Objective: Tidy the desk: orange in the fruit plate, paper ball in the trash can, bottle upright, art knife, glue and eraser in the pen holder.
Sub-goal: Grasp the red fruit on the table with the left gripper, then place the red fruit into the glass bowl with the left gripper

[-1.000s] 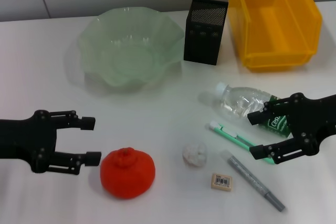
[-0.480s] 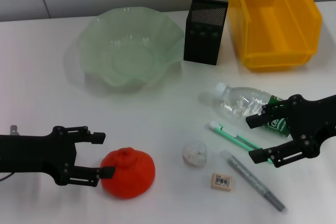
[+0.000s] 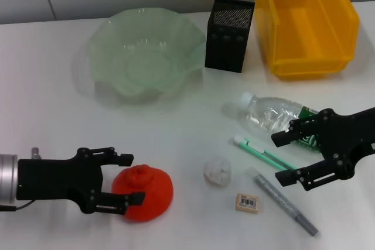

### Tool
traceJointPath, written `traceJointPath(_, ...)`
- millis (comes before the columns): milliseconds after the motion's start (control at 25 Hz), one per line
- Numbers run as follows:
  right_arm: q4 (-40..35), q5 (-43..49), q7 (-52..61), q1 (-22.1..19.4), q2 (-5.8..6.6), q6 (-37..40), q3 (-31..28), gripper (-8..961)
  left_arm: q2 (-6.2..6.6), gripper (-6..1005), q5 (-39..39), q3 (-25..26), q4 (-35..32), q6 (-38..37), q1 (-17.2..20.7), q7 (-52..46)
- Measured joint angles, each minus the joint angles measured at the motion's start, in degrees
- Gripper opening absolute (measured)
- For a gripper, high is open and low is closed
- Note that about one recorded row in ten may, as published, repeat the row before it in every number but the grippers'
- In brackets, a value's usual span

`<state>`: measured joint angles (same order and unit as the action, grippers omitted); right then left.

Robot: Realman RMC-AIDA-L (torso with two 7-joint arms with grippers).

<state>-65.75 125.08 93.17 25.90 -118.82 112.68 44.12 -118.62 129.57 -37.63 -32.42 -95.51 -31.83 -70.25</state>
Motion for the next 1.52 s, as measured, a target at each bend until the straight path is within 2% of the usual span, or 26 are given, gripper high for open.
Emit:
traceJointPath(360, 0.3, 0.0, -0.1, -0.3, -0.01, -0.4, 0.0, 739, -0.12, 797, -0.6, -1.0, 5.3, 5.4, -2.0, 2.8)
traceJointPath(720, 0.3, 0.0, -0.4, -0.5, -0.09, -0.5, 0.0, 735, 0.0, 788, -0.6, -1.9, 5.4, 6.3, -1.9, 3.8)
traceJointPath(1120, 0.3, 0.0, -0.4, -0.4, -0.09, -1.2, 0.0, 730, -0.01, 318, -2.0, -2.1, 5.5, 6.9, -1.5, 4.9)
traceJointPath(1320, 0.4, -0.3, -0.4, -0.5, -0.09, -1.3, -0.1, 727, 0.24, 291, -4.0, -2.0, 4.6, 4.1, -1.6, 3.9)
traceJointPath(1400, 0.4, -0.4, -0.4, -0.5, -0.09, -1.3, -0.1, 727, 0.05, 281, -5.2, -2.0, 1.1, 1.5, -2.6, 0.6)
traceJointPath(1520, 0.7, -0.5, -0.4, -0.6, -0.09, -1.3, -0.1, 725, -0.02, 265, -5.8, -2.2, 0.4, 1.2, -2.8, -0.3)
